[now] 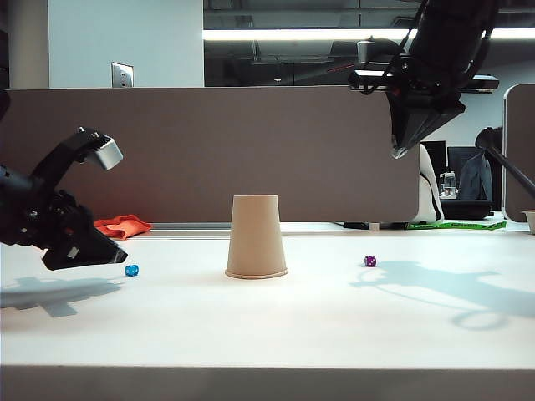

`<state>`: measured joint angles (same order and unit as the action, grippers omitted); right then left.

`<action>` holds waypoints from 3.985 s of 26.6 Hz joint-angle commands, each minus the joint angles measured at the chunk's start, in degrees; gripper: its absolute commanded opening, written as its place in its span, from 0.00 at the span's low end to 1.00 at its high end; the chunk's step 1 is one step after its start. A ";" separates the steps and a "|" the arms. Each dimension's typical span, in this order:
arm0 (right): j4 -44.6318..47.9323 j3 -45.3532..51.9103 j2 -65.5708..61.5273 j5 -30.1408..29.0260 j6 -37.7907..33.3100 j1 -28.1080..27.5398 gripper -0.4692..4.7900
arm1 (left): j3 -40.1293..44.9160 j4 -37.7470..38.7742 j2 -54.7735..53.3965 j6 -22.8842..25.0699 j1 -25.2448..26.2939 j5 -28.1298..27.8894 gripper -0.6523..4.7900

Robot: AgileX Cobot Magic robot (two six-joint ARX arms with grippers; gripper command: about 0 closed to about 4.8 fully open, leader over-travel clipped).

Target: Throw the dice onto the paper cup, compare its value with the values of the other dice on the table, place the die with the higher value on the paper cup, and take no action if both dice have the same value.

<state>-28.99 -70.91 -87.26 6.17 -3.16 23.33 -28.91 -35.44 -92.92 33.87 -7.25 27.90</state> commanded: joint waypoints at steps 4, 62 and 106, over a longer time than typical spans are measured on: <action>0.55 -0.11 0.26 -1.46 -0.28 0.09 0.09 | -0.81 -2.89 0.09 0.17 -0.04 -2.23 0.36; 0.72 -0.11 0.24 -1.42 -0.28 0.09 0.09 | -9.53 0.70 -10.43 -2.80 -0.31 0.50 0.36; 0.72 -0.11 0.24 -1.40 -0.26 0.09 0.09 | -9.62 -9.84 -8.79 -11.39 -0.33 1.92 0.21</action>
<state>-28.97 -70.91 -87.26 4.84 -3.38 23.31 -38.41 -41.12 -103.18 24.99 -7.57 29.12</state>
